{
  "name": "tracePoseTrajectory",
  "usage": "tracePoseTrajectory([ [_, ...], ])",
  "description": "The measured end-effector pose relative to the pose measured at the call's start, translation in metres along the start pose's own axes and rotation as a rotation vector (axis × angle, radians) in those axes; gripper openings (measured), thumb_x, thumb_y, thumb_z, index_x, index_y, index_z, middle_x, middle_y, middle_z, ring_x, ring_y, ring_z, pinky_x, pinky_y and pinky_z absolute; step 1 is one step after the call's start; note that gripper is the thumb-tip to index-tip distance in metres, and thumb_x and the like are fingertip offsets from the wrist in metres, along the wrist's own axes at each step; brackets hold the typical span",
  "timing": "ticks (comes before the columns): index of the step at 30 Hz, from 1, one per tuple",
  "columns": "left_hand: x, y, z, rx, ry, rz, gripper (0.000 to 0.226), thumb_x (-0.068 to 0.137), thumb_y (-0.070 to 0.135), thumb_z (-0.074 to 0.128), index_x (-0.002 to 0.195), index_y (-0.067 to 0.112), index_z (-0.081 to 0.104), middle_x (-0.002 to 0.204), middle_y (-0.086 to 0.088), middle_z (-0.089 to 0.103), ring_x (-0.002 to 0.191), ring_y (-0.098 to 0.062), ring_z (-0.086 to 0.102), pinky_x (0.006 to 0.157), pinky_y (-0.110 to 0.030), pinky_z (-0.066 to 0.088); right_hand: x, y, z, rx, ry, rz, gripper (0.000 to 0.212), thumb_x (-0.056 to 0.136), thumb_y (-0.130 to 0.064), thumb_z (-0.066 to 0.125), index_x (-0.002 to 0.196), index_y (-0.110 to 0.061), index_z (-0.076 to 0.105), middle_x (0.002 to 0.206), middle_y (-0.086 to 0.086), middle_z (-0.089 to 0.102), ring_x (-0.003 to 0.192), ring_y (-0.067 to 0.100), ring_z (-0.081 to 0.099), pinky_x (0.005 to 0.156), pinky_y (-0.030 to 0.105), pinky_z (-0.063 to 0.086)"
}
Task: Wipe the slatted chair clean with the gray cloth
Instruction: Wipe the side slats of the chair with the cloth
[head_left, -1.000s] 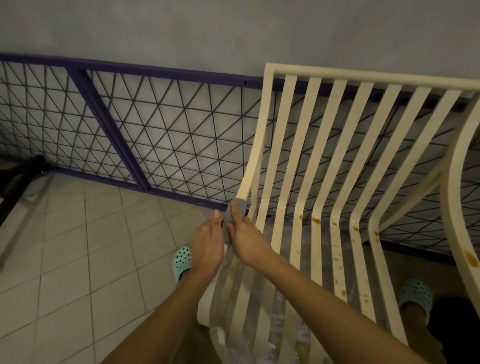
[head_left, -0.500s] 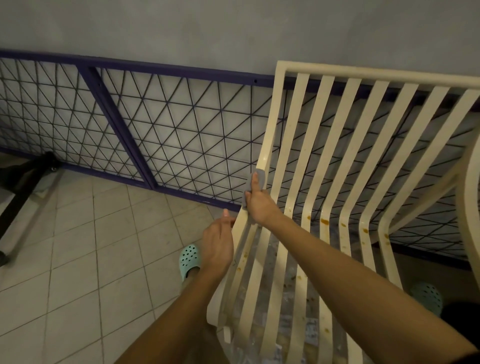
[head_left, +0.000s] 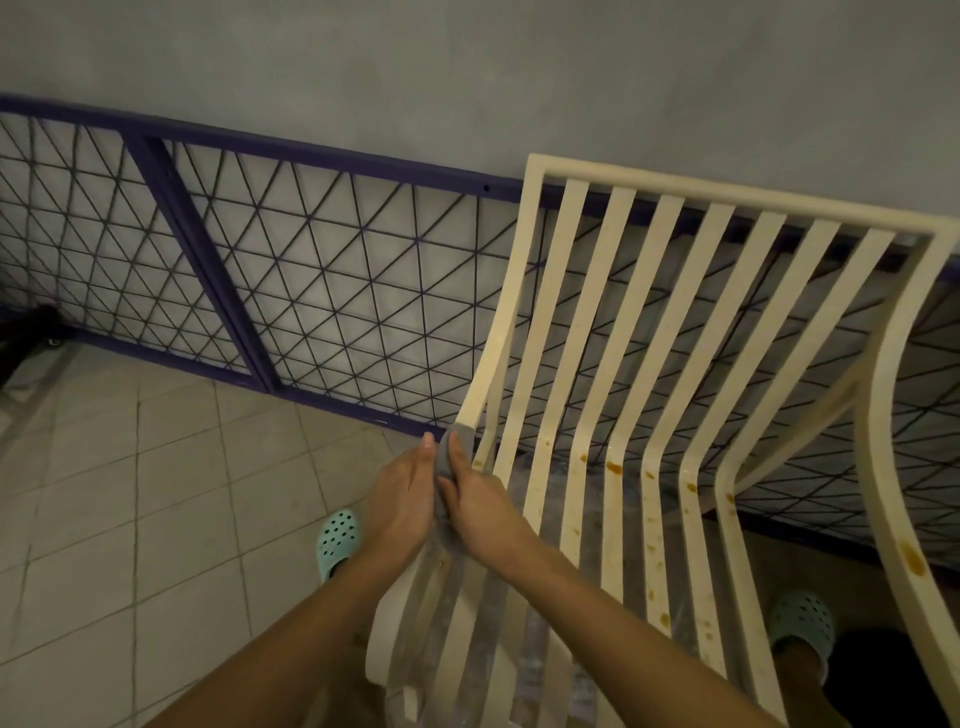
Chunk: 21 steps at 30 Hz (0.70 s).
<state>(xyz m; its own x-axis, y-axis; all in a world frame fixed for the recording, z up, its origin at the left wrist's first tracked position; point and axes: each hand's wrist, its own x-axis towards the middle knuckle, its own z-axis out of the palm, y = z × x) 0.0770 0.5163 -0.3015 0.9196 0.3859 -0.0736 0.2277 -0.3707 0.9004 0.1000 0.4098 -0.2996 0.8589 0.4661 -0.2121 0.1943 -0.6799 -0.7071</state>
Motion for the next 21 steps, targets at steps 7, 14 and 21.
tracePoseTrajectory([
  [7, 0.053, 0.032, 0.025, 0.023, -0.036, -0.089, 0.051, 0.099, 0.055, 0.026, 0.089, 0.021, 0.062, 0.093, -0.002, 0.067, 0.090, -0.016, 0.064, 0.090, -0.041, 0.051, 0.051, 0.011, -0.036, -0.166, 0.034, -0.005, 0.057, 0.107, -0.038, 0.022, 0.156, -0.026, -0.004, 0.095, 0.020, 0.064, 0.081, 0.033, 0.061, 0.072, 0.047, 0.052],
  [14, 0.083, 0.046, 0.050, 0.080, -0.104, 0.056, 0.047, 0.101, 0.050, 0.024, 0.110, 0.021, 0.060, 0.093, 0.008, 0.061, 0.085, -0.005, 0.056, 0.069, -0.018, 0.039, 0.097, 0.028, -0.066, -0.262, 0.055, -0.037, 0.070, 0.103, -0.019, 0.038, 0.156, -0.023, -0.009, 0.092, 0.018, 0.065, 0.075, 0.031, 0.061, 0.070, 0.045, 0.054],
  [21, 0.079, 0.043, 0.049, 0.084, -0.122, 0.160, 0.042, 0.103, 0.044, 0.024, 0.131, 0.028, 0.052, 0.101, 0.018, 0.055, 0.076, 0.017, 0.046, 0.066, -0.006, 0.032, 0.124, 0.030, -0.102, -0.354, 0.059, -0.068, 0.058, 0.107, -0.035, 0.024, 0.155, -0.032, -0.008, 0.102, 0.025, 0.058, 0.067, 0.026, 0.051, 0.063, 0.034, 0.041],
])
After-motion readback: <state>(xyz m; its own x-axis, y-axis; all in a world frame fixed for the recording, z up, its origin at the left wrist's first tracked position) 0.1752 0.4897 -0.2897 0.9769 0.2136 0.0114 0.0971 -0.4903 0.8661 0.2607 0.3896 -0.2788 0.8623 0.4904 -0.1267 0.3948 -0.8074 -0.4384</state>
